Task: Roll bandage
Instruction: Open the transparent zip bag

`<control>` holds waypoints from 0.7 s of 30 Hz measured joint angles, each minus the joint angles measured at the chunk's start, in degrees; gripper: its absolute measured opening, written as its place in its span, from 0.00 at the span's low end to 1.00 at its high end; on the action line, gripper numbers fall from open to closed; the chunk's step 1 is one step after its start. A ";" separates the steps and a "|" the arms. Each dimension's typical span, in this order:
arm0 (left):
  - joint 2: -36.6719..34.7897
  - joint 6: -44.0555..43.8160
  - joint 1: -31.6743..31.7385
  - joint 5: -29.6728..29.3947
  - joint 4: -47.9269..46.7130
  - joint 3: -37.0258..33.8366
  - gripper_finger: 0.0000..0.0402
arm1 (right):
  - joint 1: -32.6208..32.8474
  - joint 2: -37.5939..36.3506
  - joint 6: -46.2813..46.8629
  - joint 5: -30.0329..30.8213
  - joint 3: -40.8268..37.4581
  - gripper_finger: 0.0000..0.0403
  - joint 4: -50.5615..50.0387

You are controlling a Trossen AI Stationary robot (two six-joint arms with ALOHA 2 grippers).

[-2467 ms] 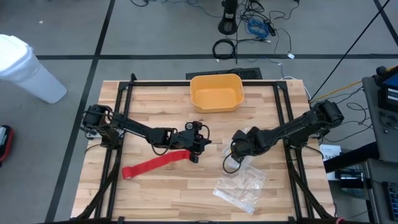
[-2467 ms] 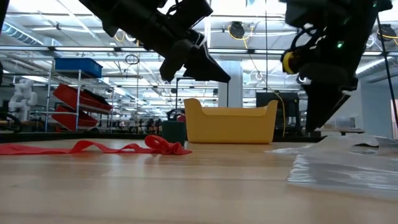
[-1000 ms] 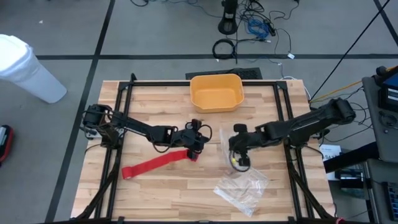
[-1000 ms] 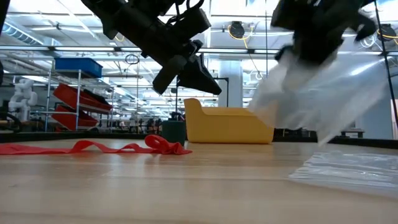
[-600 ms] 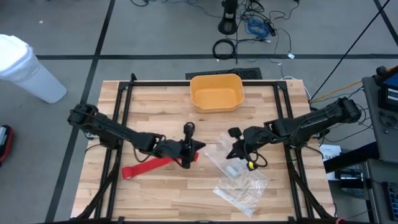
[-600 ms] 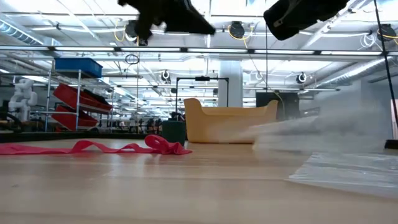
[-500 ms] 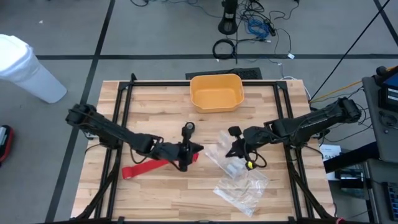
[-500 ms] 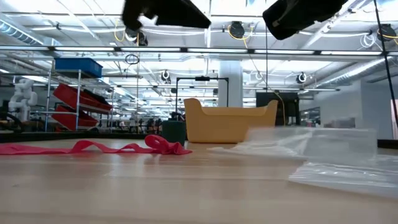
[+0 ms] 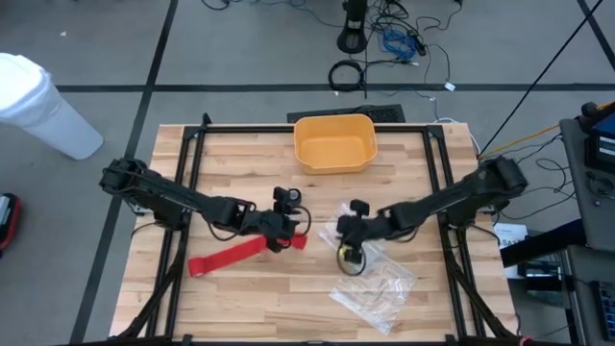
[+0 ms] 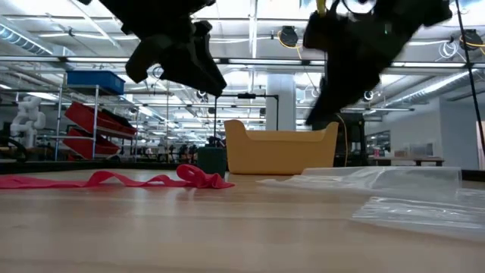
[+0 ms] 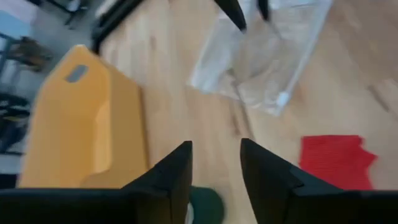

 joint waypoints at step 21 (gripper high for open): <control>0.04 0.00 1.55 7.13 1.95 -1.50 0.38 | 2.91 16.94 12.50 -1.94 1.75 0.49 1.32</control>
